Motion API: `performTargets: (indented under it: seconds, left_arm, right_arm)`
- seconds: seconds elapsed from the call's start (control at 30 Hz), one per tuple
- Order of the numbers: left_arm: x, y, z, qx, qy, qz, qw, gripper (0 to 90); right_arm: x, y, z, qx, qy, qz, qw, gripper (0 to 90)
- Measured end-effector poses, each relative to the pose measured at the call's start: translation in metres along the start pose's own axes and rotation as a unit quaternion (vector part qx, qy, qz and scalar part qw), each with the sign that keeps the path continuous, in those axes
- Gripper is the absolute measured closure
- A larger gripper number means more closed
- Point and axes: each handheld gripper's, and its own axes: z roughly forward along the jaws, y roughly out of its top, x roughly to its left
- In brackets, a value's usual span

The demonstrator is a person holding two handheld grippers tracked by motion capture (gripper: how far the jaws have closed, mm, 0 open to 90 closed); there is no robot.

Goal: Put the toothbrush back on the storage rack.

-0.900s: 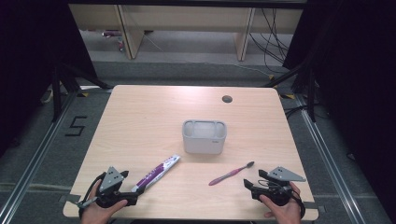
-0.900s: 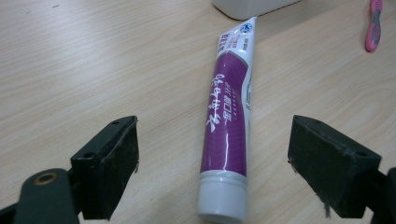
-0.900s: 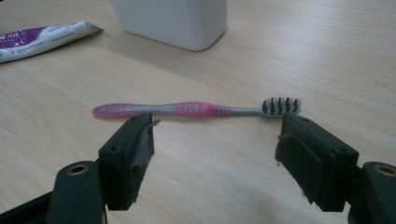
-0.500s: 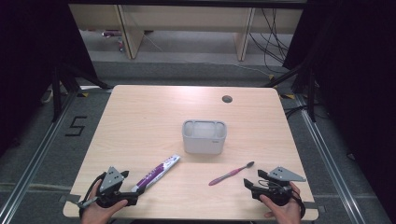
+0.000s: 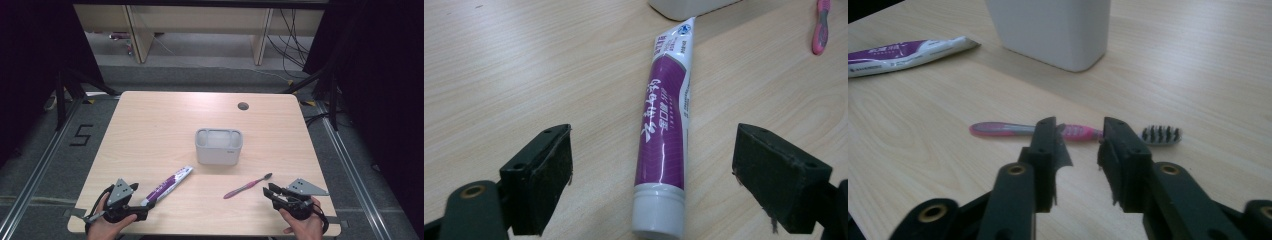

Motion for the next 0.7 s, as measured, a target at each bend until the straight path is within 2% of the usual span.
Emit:
performTargets:
  seconds: [0.03, 0.1, 0.23, 0.27, 0.3, 0.37, 0.4, 0.43, 0.5, 0.6, 0.63, 0.67, 0.7]
  left_arm:
    - [0.0, 0.0, 0.0, 0.0, 0.0, 0.0, 1.0, 15.9]
    - [0.0, 0.0, 0.0, 0.0, 0.0, 0.001, 1.0, 15.9]
    - [-0.001, 0.0, 0.0, -0.002, 0.0, -0.001, 1.0, 15.9]
    - [0.0, 0.0, 0.0, 0.0, -0.002, 0.001, 1.0, 16.0]
    - [0.0, 0.0, 0.0, 0.0, -0.001, 0.001, 1.0, 16.0]
    - [-0.001, 0.0, 0.0, -0.003, 0.001, -0.001, 1.0, 15.9]
    - [-0.001, 0.0, 0.0, -0.003, 0.001, -0.001, 1.0, 15.9]
    - [0.0, 0.0, 0.0, 0.0, -0.001, 0.001, 1.0, 16.0]
    - [0.0, 0.0, 0.0, 0.0, -0.001, 0.001, 1.0, 15.9]
    - [-0.001, 0.0, 0.0, -0.003, 0.0, -0.001, 1.0, 16.0]
    - [0.0, 0.0, 0.0, -0.001, -0.001, 0.001, 1.0, 15.9]
    - [-0.001, 0.0, 0.0, -0.002, 0.0, -0.001, 1.0, 15.9]
    - [-0.001, 0.0, 0.0, -0.003, 0.001, -0.001, 1.0, 15.9]
  right_arm:
    - [0.006, 0.003, -0.002, 0.011, 0.002, 0.009, 0.9999, 76.4]
    - [0.006, 0.004, 0.001, 0.006, 0.004, -0.012, 0.9999, 79.8]
    - [0.011, 0.007, 0.005, 0.011, 0.014, -0.011, 0.9998, 86.8]
    - [0.01, 0.009, 0.007, 0.011, 0.013, -0.025, 0.9995, 87.9]
    - [0.011, 0.01, 0.008, 0.016, 0.012, -0.027, 0.9994, 89.2]
    - [0.015, 0.012, 0.013, 0.022, 0.022, -0.019, 0.9993, 89.8]
    - [0.014, 0.013, 0.015, 0.024, 0.022, -0.031, 0.999, 90.0]
    - [0.016, 0.013, 0.017, 0.025, 0.026, -0.025, 0.999, 90.0]
    - [0.018, 0.015, 0.021, 0.031, 0.031, -0.039, 0.9983, 90.0]
    - [0.021, 0.017, 0.026, 0.032, 0.033, -0.042, 0.998, 90.0]
    - [0.025, 0.019, 0.032, 0.045, 0.045, -0.037, 0.9973, 90.0]
    - [0.025, 0.02, 0.035, 0.039, 0.046, -0.047, 0.9971, 90.0]
    - [0.028, 0.021, 0.037, 0.047, 0.046, -0.033, 0.9973, 90.0]
